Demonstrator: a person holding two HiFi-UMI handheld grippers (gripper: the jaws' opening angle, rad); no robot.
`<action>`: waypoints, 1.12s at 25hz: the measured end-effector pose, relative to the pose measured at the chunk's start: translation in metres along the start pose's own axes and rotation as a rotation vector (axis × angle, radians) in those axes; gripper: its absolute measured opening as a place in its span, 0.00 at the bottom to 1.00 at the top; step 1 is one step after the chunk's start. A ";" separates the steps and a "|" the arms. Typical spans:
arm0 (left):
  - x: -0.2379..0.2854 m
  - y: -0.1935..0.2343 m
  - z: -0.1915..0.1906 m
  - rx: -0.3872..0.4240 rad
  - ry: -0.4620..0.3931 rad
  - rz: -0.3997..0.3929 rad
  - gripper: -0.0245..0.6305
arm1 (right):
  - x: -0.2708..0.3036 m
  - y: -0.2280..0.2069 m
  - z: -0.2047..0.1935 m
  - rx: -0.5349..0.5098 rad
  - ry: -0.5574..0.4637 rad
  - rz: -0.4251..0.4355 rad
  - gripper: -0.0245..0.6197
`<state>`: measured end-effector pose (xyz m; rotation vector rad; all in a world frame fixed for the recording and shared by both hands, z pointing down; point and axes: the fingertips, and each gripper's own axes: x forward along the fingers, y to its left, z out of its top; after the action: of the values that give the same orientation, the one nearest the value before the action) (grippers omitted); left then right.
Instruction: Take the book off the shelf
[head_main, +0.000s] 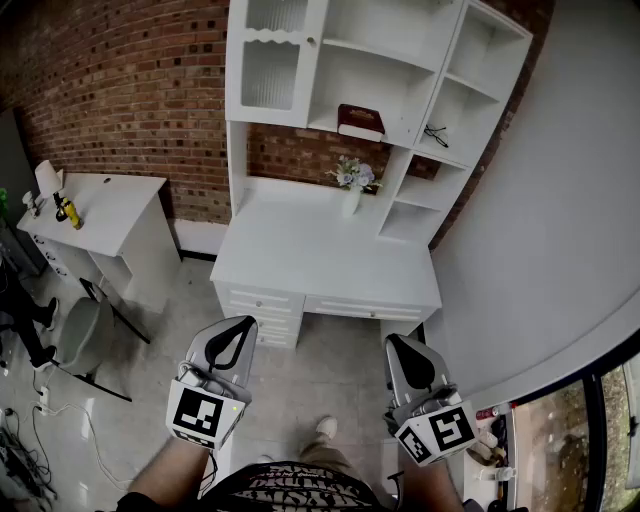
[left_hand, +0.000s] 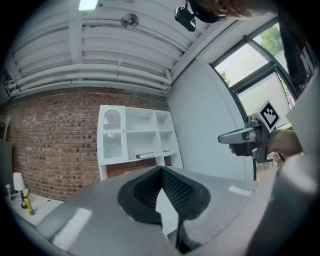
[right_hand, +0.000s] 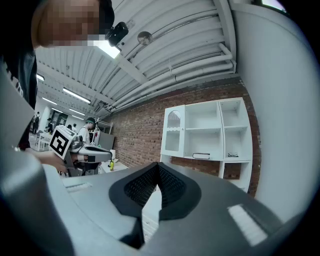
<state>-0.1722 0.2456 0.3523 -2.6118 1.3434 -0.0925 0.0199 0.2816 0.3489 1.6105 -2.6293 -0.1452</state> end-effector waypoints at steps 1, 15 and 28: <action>-0.004 0.000 -0.005 -0.006 0.005 0.002 0.04 | -0.002 0.004 0.001 0.002 -0.001 0.002 0.07; 0.004 0.006 -0.043 -0.040 0.061 0.021 0.04 | 0.004 -0.013 -0.016 0.093 0.024 0.008 0.07; 0.130 0.015 -0.057 -0.044 0.075 -0.001 0.04 | 0.084 -0.104 -0.036 0.122 0.009 0.038 0.07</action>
<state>-0.1167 0.1237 0.4004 -2.6704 1.3831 -0.1654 0.0775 0.1576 0.3728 1.5901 -2.7087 0.0254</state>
